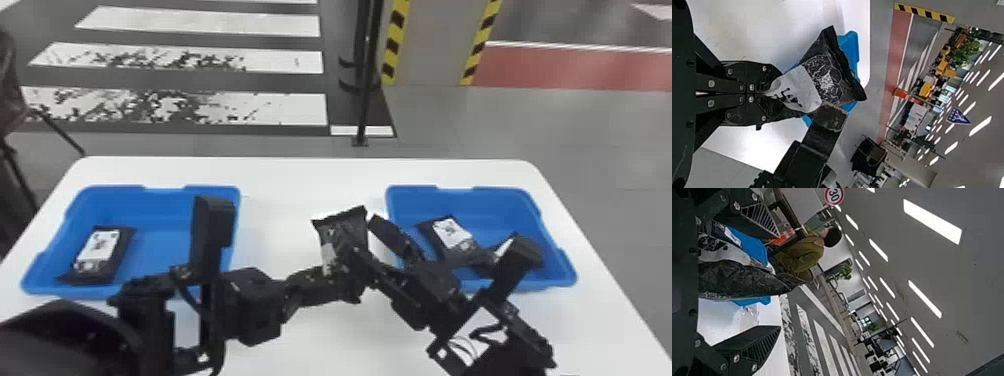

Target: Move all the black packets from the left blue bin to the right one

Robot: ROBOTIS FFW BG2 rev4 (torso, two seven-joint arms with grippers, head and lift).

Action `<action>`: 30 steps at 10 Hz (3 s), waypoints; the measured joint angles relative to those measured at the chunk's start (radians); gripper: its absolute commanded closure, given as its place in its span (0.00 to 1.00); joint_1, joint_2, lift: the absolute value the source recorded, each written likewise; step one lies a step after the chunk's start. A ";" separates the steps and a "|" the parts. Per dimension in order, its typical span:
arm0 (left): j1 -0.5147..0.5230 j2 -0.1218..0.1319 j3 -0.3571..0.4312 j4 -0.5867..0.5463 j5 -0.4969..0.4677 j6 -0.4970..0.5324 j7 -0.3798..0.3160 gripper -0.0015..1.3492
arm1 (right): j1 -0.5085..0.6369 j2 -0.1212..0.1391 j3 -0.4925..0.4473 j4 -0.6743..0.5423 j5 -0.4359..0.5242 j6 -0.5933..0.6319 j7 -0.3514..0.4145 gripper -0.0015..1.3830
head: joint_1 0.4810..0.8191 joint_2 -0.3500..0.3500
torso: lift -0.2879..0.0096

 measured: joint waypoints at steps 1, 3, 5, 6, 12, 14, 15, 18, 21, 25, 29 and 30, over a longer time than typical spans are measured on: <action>0.000 -0.001 -0.001 0.001 0.005 0.000 0.000 0.89 | -0.005 -0.001 0.004 0.006 -0.003 0.020 0.000 0.75 | 0.63 0.41 | 0.50; -0.002 -0.001 -0.004 0.001 0.015 0.001 0.000 0.89 | -0.011 0.000 0.005 0.022 -0.014 0.044 0.000 0.92 | 0.63 0.41 | 0.50; -0.002 -0.002 -0.005 0.001 0.022 -0.004 0.004 0.73 | -0.012 0.000 0.005 0.027 -0.018 0.036 0.000 0.92 | 0.63 0.40 | 0.50; 0.003 -0.003 0.000 0.002 0.033 -0.014 0.011 0.39 | -0.014 0.000 0.004 0.027 -0.023 0.032 0.000 0.92 | 0.63 0.40 | 0.50; 0.156 -0.036 0.150 -0.099 0.088 -0.140 0.025 0.11 | -0.137 -0.026 -0.168 0.127 0.063 0.014 -0.030 0.92 | 0.63 0.30 | 0.50; 0.253 -0.072 0.253 -0.195 0.089 -0.188 0.039 0.11 | -0.227 -0.051 -0.206 0.247 0.125 0.011 -0.047 0.92 | 0.63 0.30 | 0.50; 0.280 -0.084 0.289 -0.216 0.089 -0.199 0.042 0.11 | -0.267 -0.057 -0.228 0.303 0.168 0.011 -0.057 0.91 | 0.63 0.30 | 0.50; 0.326 -0.107 0.371 -0.256 0.069 -0.249 0.049 0.11 | -0.313 -0.059 -0.267 0.379 0.281 -0.019 -0.089 0.20 | 0.63 0.29 | 0.50; 0.313 -0.103 0.430 -0.261 0.021 -0.228 0.049 0.11 | -0.211 -0.036 -0.267 0.289 0.339 -0.109 -0.102 0.09 | 0.63 0.36 | 0.50; 0.204 -0.103 0.535 -0.238 -0.168 -0.097 0.059 0.11 | 0.053 0.027 -0.252 0.004 0.350 -0.139 -0.113 0.09 | 0.63 0.56 | 0.50; 0.029 -0.094 0.581 -0.056 -0.327 -0.040 0.068 0.11 | 0.311 0.056 -0.246 -0.236 0.311 -0.148 -0.163 0.10 | 0.63 0.75 | 0.50; -0.012 -0.083 0.573 -0.005 -0.356 -0.027 0.068 0.11 | 0.333 0.057 -0.246 -0.251 0.293 -0.147 -0.163 0.10 | 0.63 0.78 | 0.50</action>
